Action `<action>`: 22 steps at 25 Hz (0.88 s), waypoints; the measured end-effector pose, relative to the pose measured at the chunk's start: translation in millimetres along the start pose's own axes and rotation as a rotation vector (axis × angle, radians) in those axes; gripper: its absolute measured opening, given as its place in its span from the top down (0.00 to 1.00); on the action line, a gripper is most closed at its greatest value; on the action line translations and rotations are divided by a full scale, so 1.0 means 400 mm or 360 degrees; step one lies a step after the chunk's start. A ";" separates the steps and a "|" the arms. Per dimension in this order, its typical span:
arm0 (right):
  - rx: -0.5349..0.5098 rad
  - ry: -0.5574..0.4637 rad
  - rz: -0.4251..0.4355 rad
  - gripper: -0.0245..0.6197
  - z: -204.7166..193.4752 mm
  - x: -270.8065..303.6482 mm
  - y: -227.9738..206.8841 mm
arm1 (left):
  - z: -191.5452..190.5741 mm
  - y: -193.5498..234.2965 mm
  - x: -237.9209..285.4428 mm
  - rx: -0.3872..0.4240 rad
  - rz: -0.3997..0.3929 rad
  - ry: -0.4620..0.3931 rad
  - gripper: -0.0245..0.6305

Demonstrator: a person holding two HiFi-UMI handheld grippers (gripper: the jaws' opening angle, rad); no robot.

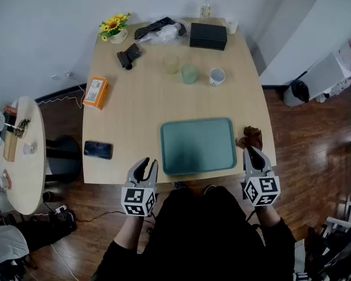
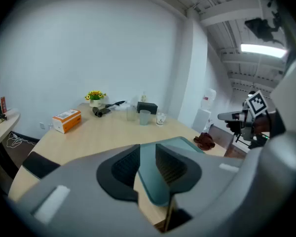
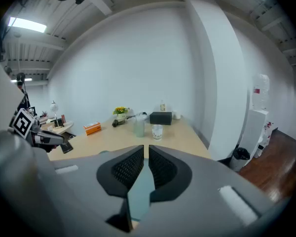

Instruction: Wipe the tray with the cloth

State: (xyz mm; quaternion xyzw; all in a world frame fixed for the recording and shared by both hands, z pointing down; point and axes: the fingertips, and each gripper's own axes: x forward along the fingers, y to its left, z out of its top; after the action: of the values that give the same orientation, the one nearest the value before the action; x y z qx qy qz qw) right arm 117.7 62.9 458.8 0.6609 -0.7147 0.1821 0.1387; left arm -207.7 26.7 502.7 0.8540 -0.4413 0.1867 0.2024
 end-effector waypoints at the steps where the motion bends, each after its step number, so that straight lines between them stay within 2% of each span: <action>1: -0.0007 0.0028 0.0019 0.91 -0.010 0.022 0.001 | 0.002 0.004 0.016 0.0001 0.0002 0.0016 0.84; 7: -0.0021 0.0147 0.0112 0.90 -0.059 0.115 -0.005 | 0.006 -0.002 0.118 -0.0011 0.0035 0.0105 0.84; 9: -0.0015 0.0164 0.0117 0.90 -0.070 0.126 -0.019 | 0.001 -0.030 0.150 0.0050 -0.0011 0.0154 0.84; 15: 0.0089 0.0181 -0.0060 0.90 -0.112 0.122 -0.146 | 0.014 -0.214 0.316 0.0467 -0.0415 0.0276 0.83; 16: 0.0115 0.0183 -0.0104 0.90 -0.121 0.113 -0.172 | 0.025 -0.256 0.352 0.0520 -0.0478 0.0274 0.80; 19: 0.0197 0.0180 -0.0232 0.90 -0.144 0.071 -0.246 | 0.049 -0.409 0.457 0.0684 -0.0687 0.0292 0.58; 22: 0.0266 0.0164 -0.0340 0.90 -0.159 0.017 -0.310 | 0.045 -0.586 0.538 0.0895 -0.0924 0.0331 0.47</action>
State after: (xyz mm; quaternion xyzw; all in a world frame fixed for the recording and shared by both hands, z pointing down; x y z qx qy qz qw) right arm 237.7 77.6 528.4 0.7323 -0.6144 0.2591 0.1383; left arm 105.6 -4.7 552.0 0.9416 -0.0911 0.3204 0.0490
